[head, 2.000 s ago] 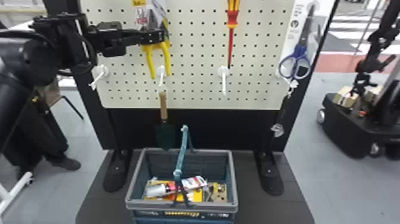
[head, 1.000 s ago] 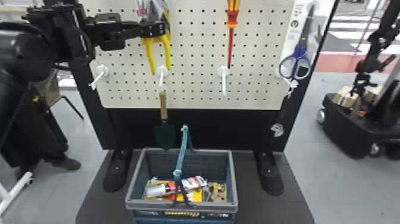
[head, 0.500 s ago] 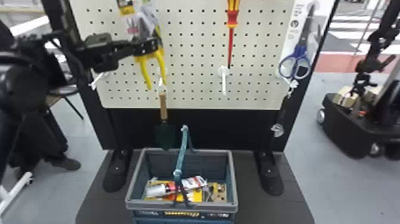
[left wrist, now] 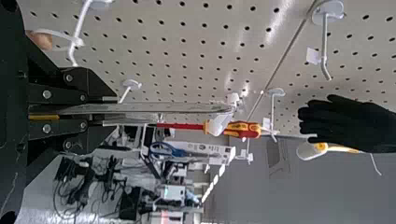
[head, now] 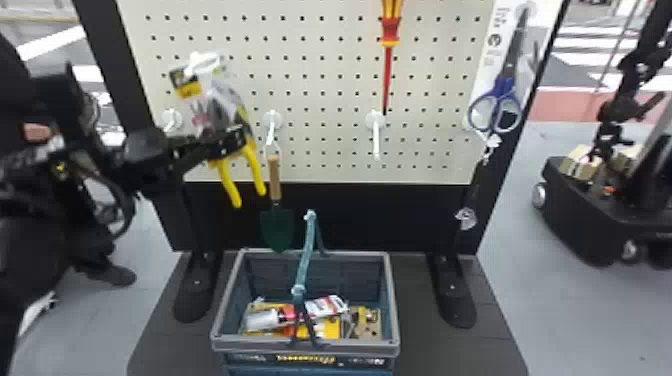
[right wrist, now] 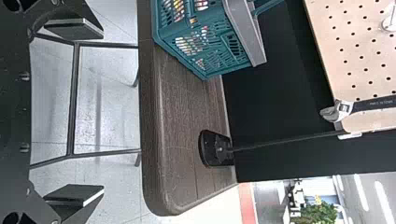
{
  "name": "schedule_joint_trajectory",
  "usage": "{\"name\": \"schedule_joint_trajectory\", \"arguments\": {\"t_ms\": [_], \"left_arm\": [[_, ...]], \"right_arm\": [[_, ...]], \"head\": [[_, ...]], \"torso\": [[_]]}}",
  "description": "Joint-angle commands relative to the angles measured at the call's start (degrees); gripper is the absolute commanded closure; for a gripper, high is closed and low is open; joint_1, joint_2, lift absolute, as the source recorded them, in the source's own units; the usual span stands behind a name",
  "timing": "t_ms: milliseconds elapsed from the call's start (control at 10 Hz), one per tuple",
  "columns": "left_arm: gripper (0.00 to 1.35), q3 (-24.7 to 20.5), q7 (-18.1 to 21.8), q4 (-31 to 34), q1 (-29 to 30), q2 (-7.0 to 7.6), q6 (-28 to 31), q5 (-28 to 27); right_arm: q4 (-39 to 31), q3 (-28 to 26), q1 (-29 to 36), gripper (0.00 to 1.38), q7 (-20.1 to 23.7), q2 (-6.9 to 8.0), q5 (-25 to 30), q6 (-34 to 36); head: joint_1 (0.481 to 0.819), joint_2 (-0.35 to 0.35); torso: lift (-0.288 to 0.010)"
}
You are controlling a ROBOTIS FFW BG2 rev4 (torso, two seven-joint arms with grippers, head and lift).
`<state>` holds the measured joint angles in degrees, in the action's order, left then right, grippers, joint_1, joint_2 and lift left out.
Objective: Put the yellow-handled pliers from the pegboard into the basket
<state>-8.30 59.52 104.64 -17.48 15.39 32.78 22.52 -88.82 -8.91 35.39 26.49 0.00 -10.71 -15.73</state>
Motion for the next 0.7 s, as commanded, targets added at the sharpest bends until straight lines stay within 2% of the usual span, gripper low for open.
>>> {"name": "schedule_joint_trajectory", "arguments": {"t_ms": [0, 100, 200, 300, 500, 600], "left_arm": [[1.20, -1.5, -2.5, 1.3, 5.8, -2.47, -4.5, -2.0], [1.20, -2.3, -5.3, 1.2, 8.7, -3.62, -8.5, -3.9], [1.20, -2.5, -6.8, 0.5, 10.3, -4.14, -11.3, -5.3], [1.20, -1.8, -8.3, -1.5, 11.6, -4.41, -14.5, -4.8], [1.20, -1.5, -11.4, -1.9, 15.5, -7.13, -17.3, -3.4], [1.20, -0.5, -11.4, -4.4, 15.4, -7.66, -18.5, -3.2]], "right_arm": [[-0.1, 0.0, 0.2, 0.13, 0.0, 0.05, -0.1, 0.0], [-0.1, 0.0, 0.2, 0.13, 0.0, 0.05, -0.1, 0.0], [0.0, 0.0, 0.2, 0.13, -0.1, 0.05, 0.0, 0.1], [0.1, 0.0, 0.2, 0.13, 0.0, 0.05, 0.0, 0.1], [0.1, 0.0, 0.3, 0.13, -0.1, 0.05, 0.0, 0.1], [0.3, 0.0, 0.4, 0.13, 0.0, 0.05, 0.0, 0.1]], "head": [[0.549, 0.000], [0.549, 0.000], [0.549, 0.000], [0.549, 0.000], [0.549, 0.000], [0.549, 0.000]], "torso": [[-0.100], [-0.100], [-0.100], [-0.100], [-0.100], [-0.100]]}}
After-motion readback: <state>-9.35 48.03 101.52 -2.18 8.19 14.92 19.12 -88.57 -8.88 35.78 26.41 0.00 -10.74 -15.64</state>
